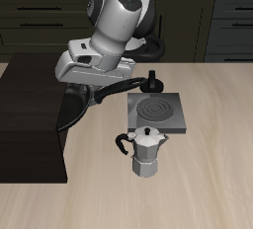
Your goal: Place the frypan on the top layer of the shelf
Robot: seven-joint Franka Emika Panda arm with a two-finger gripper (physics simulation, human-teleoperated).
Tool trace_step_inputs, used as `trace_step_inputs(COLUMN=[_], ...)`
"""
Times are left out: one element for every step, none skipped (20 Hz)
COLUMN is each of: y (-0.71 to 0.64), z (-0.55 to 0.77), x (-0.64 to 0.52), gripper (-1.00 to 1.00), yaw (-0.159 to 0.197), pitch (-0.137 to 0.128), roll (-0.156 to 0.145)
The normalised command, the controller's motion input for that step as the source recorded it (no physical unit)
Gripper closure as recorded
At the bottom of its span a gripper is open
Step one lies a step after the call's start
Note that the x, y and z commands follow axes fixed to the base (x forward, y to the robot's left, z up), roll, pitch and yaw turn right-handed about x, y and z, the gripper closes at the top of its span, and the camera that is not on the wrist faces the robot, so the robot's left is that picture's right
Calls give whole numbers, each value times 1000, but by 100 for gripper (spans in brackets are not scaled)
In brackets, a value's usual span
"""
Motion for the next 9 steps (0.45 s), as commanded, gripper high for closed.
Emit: trace_step_inputs(y=[-508, -573, -521, -606, -630, -622, -696, -668, -713], z=[-189, -176, -184, -179, -190, -172, -171, -169, -152], x=[171, 126, 168, 146, 219, 161, 131, 173, 164], gripper=[100, 100, 100, 100, 100, 100, 100, 100, 100], yaw=[34, 47, 37, 54, 64, -2, 16, 51, -4], pitch=[38, 25, 43, 25, 27, 50, 22, 20, 44], roll=[-101, -148, -91, -143, -156, -82, -140, -133, -147])
